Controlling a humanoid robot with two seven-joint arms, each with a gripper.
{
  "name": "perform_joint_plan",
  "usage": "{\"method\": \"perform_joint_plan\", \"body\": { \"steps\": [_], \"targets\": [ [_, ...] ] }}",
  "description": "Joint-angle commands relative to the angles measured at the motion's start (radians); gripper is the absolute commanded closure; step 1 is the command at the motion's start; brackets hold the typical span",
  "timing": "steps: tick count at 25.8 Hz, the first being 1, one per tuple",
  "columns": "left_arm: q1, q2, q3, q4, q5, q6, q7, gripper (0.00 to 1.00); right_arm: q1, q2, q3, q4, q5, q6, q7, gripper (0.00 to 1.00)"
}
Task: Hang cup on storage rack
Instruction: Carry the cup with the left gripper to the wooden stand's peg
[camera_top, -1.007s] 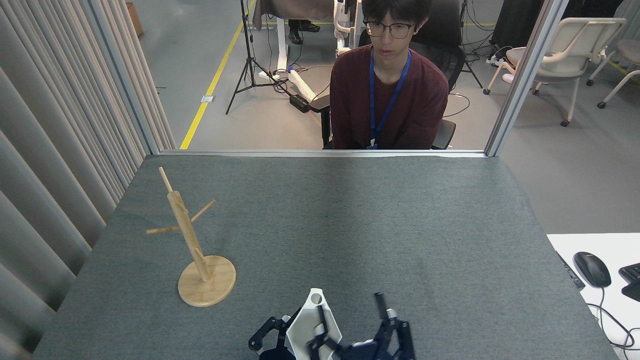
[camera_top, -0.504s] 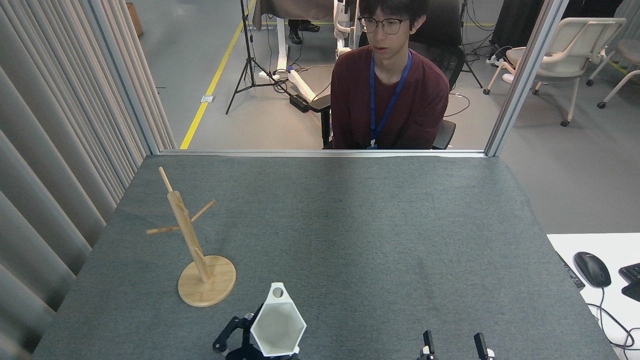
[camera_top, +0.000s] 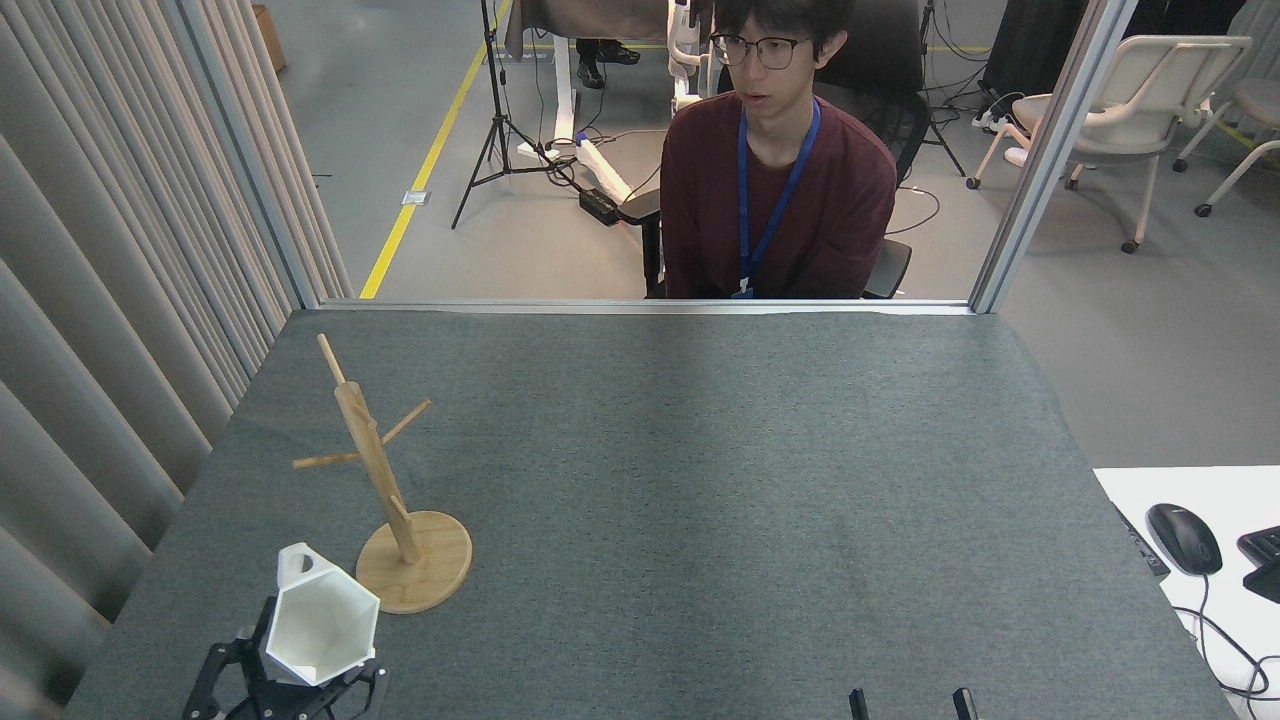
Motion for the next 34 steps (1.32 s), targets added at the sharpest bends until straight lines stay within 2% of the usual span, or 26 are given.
{"method": "perform_joint_plan", "body": {
  "steps": [1, 9, 20, 34],
  "targets": [
    [-0.038, -0.016, 0.090, 0.028, -0.112, 0.007, -0.007, 0.73, 0.000, -0.002, 0.001, 0.001, 0.019, -0.001, -0.001, 0.01],
    [-0.154, -0.038, 0.118, 0.095, -0.230, 0.007, -0.014, 0.72, -0.003, 0.003, 0.002, 0.001, 0.050, -0.001, -0.001, 0.01],
    [-0.250, -0.018, 0.170, 0.192, -0.233, -0.002, -0.024, 0.72, -0.002, 0.003, 0.002, 0.002, 0.050, -0.001, -0.005, 0.01],
    [-0.355, 0.005, 0.170, 0.285, -0.234, -0.002, -0.024, 0.72, -0.003, 0.004, 0.001, 0.013, 0.048, -0.001, -0.005, 0.01]
  ]
}}
